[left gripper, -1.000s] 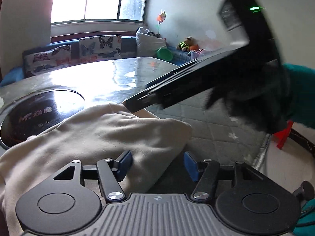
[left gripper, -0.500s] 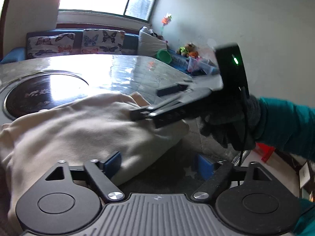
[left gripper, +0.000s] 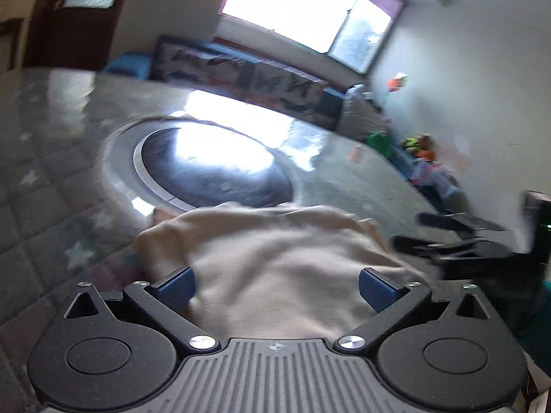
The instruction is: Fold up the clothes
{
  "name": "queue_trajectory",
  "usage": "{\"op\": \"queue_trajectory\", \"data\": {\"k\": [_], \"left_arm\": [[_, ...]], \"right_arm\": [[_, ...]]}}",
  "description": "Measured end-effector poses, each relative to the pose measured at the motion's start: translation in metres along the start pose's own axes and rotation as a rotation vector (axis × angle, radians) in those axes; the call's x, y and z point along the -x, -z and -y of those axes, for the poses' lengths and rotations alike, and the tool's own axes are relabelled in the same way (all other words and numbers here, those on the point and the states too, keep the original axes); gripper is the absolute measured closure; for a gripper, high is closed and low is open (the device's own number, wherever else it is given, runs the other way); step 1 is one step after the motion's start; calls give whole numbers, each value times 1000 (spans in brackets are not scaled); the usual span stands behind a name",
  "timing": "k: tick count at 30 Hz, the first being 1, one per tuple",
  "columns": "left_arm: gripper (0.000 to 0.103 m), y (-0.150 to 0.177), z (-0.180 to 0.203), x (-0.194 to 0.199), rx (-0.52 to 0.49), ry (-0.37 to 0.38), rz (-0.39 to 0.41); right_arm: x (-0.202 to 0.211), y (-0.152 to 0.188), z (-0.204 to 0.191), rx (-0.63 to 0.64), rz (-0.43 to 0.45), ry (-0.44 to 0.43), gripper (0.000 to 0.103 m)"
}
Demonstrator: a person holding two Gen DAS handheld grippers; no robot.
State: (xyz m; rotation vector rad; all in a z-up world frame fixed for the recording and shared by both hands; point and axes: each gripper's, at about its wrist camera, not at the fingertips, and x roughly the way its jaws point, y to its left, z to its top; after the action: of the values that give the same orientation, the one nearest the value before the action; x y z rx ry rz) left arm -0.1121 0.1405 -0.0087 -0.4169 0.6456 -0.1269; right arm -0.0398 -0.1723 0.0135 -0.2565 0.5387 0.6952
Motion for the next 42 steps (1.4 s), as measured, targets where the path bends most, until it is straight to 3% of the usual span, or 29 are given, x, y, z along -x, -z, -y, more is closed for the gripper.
{"op": "queue_trajectory", "data": {"k": [6,13,20,24,30,37,42], "left_arm": [[0,-13,-2,12,28,1,55],[0,-27,2,-16,-13,-238,66],[1,-22,-8,-44,-44,-399,3],[0,-24,-18,-32,10,-383,10],[0,-29,-35,-4,108,-332,26],[0,-20,-36,2,117,-384,0],[0,-15,-31,6,105,-397,-8]], "right_arm": [[3,-10,-16,32,43,-54,0],[-13,-6,-33,34,3,-77,0],[-23,4,-44,50,-43,-107,0],[-23,4,-49,60,-55,-113,0],[-6,-5,-64,97,-23,-191,0],[-2,-2,-98,169,-41,-282,0],[-1,4,-105,176,-43,-288,0]]}}
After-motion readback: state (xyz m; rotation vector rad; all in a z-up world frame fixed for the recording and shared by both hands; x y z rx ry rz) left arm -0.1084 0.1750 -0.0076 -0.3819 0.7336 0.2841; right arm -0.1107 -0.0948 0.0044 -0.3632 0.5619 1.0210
